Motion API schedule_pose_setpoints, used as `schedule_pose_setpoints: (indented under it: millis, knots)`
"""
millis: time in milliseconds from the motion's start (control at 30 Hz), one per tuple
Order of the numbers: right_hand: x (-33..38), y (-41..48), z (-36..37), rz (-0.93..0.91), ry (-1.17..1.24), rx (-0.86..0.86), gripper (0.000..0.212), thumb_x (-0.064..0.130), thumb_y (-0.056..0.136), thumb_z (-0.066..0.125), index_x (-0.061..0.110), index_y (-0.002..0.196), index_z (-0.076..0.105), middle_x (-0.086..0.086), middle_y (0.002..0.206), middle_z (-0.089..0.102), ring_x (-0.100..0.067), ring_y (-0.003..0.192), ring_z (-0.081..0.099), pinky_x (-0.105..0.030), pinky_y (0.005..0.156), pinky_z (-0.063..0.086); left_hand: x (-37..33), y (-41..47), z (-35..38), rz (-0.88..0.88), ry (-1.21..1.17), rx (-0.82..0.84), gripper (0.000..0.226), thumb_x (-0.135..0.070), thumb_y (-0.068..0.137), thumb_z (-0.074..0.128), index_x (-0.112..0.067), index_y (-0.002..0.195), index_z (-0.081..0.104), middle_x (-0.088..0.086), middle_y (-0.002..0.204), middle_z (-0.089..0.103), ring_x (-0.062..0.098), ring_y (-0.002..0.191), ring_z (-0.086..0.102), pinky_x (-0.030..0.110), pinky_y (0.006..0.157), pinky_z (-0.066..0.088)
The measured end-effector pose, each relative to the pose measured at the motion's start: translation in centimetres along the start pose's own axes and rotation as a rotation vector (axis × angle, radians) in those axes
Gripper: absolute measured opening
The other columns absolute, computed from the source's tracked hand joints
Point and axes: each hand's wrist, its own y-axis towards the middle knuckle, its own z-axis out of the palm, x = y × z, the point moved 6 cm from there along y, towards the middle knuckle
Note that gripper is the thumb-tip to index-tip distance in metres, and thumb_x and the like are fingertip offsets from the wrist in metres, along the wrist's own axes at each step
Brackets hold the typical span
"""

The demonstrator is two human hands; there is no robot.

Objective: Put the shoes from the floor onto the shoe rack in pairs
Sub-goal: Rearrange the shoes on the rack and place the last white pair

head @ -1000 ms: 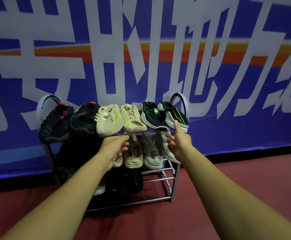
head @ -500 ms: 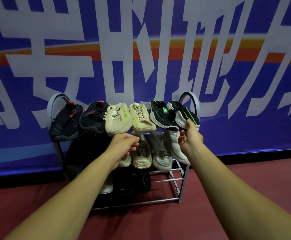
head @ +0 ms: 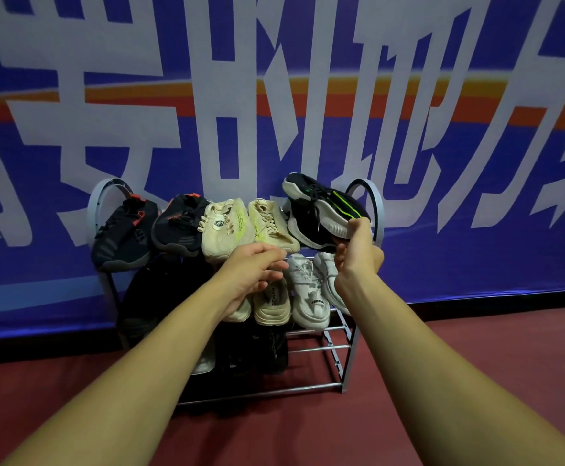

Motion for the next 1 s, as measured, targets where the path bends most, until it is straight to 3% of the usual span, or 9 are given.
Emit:
schedule_pose_setpoints:
  millis: [200, 400, 600, 767, 867, 933, 1000]
  knots:
    - [-0.8, -0.7, 1.2, 0.031, 0.05, 0.072, 0.027, 0.038, 0.077, 0.065, 0.012, 0.08, 0.06, -0.002, 0.069, 0.056, -0.009, 0.045, 0.041, -0.019, 0.036, 0.031, -1.0, 0.2, -1.0, 0.02, -0.171, -0.062, 0.023, -0.032, 0.092, 0.063, -0.014, 0.106, 0.065, 0.006, 0.095, 0.072, 0.015, 0.074, 0.064, 0.021, 0.057, 0.04]
    - [-1.4, -0.8, 1.0, 0.062, 0.052, 0.048, 0.035, 0.048, 0.076, 0.063, 0.014, 0.081, 0.057, 0.0, 0.065, 0.048, -0.01, 0.042, 0.035, -0.02, 0.038, 0.028, -1.1, 0.0, -3.7, -0.051, -0.453, -0.155, 0.051, -0.054, 0.086, 0.062, -0.017, 0.122, 0.06, 0.009, 0.102, 0.073, 0.015, 0.071, 0.067, 0.02, 0.049, 0.038]
    - [-1.2, -1.0, 1.1, 0.055, 0.059, 0.068, 0.039, 0.051, 0.078, 0.064, 0.014, 0.091, 0.064, 0.001, 0.071, 0.057, -0.007, 0.042, 0.043, -0.016, 0.035, 0.032, -0.6, -0.5, -5.0, -0.138, -0.592, -0.154, 0.065, -0.071, 0.083, 0.048, -0.017, 0.114, 0.065, 0.011, 0.102, 0.074, 0.016, 0.068, 0.062, 0.016, 0.038, 0.026]
    - [-1.3, -0.1, 1.5, 0.069, 0.162, 0.114, 0.048, 0.056, 0.083, 0.066, 0.012, 0.102, 0.067, -0.002, 0.079, 0.066, -0.006, 0.039, 0.047, -0.016, 0.034, 0.032, -0.2, -0.5, -5.6, -0.158, -0.587, -0.177, 0.042, -0.041, 0.084, 0.049, -0.011, 0.109, 0.062, 0.01, 0.086, 0.075, 0.012, 0.057, 0.06, 0.014, 0.033, 0.017]
    - [-1.1, 0.4, 2.2, 0.032, 0.163, 0.215, 0.044, 0.055, 0.084, 0.068, 0.015, 0.101, 0.068, -0.003, 0.085, 0.071, -0.008, 0.05, 0.052, -0.02, 0.04, 0.035, 0.1, -0.1, -5.2, -0.156, -0.634, -0.134, 0.039, -0.026, 0.077, 0.05, -0.011, 0.111, 0.059, 0.016, 0.111, 0.07, 0.013, 0.059, 0.061, 0.015, 0.031, 0.017]
    - [-1.0, 0.4, 2.4, 0.013, 0.106, 0.255, 0.041, 0.05, 0.083, 0.071, 0.013, 0.099, 0.067, -0.003, 0.091, 0.073, -0.011, 0.06, 0.056, -0.021, 0.046, 0.039, 0.0, -0.1, -4.5, -0.139, -0.637, -0.119, 0.028, -0.02, 0.075, 0.049, -0.011, 0.101, 0.059, 0.013, 0.108, 0.068, 0.014, 0.059, 0.062, 0.015, 0.031, 0.016]
    - [-0.9, 0.1, 2.5, -0.017, -0.052, 0.314, 0.037, 0.044, 0.085, 0.071, 0.01, 0.096, 0.067, -0.007, 0.098, 0.074, -0.01, 0.056, 0.053, -0.019, 0.043, 0.037, -0.3, -0.3, -3.6, -0.129, -0.604, -0.105, 0.009, -0.013, 0.078, 0.048, -0.012, 0.082, 0.056, 0.008, 0.091, 0.068, 0.016, 0.061, 0.065, 0.015, 0.032, 0.013]
